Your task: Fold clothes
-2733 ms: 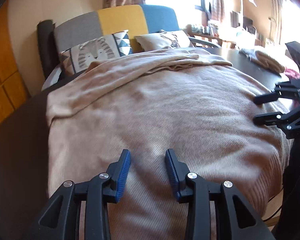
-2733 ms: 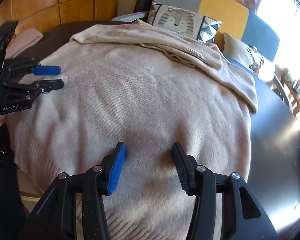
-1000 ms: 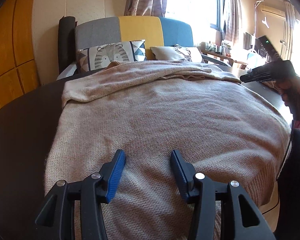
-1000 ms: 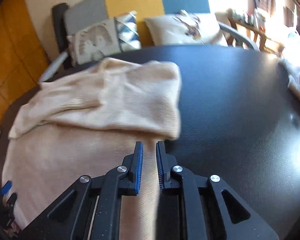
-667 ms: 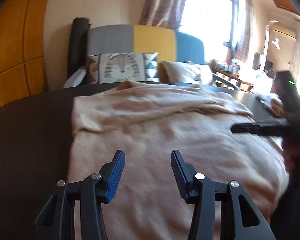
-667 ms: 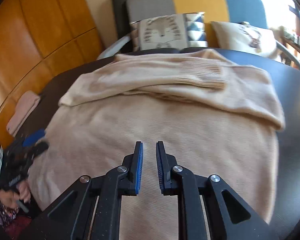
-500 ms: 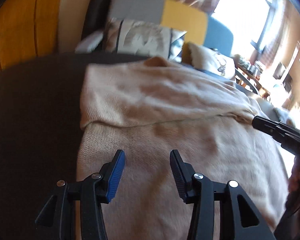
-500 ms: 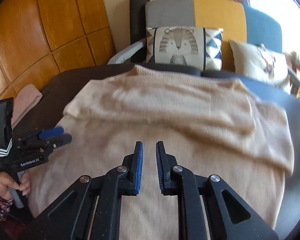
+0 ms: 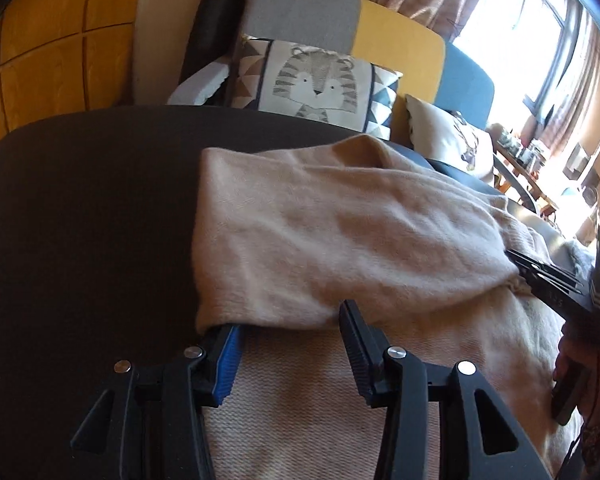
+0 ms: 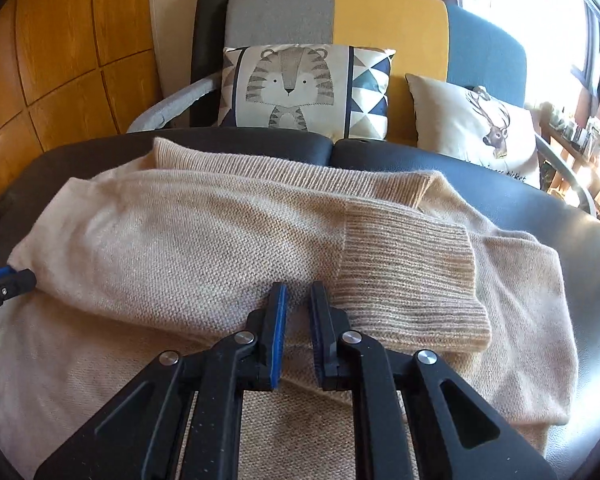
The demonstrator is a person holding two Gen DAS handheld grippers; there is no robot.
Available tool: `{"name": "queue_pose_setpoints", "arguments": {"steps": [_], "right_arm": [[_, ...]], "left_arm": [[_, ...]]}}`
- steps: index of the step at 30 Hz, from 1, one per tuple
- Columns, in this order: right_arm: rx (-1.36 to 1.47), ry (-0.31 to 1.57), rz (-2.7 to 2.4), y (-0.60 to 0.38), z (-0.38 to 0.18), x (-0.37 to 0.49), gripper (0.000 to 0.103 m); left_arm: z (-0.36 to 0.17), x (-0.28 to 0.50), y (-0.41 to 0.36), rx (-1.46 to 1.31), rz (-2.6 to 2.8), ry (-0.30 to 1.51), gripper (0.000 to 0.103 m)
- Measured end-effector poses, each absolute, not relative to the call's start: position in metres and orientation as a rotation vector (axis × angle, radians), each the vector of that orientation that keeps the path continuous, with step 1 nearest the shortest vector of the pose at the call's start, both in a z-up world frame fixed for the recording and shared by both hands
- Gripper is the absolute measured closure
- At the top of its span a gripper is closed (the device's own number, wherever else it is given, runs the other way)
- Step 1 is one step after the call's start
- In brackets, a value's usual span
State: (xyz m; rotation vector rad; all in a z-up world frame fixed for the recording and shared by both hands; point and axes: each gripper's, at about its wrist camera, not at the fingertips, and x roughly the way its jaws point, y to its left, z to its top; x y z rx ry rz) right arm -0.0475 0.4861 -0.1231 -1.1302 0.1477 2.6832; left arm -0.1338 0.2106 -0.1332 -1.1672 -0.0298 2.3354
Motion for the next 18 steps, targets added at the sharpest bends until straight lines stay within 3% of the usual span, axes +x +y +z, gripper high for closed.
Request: {"name": "queue_pose_setpoints", "arguments": {"steps": [13,18], "right_arm": [[-1.12,0.133,2.691,0.486,-0.124,-0.051,0.092],[-1.12,0.125,2.689,0.485,-0.125,-0.051,0.092]], "left_arm": [[-0.123,-0.126,0.18,-1.005,2.576,-0.146,0.069],[-0.131,-0.134,0.197,-1.162,2.562,0.002,0.069]]}}
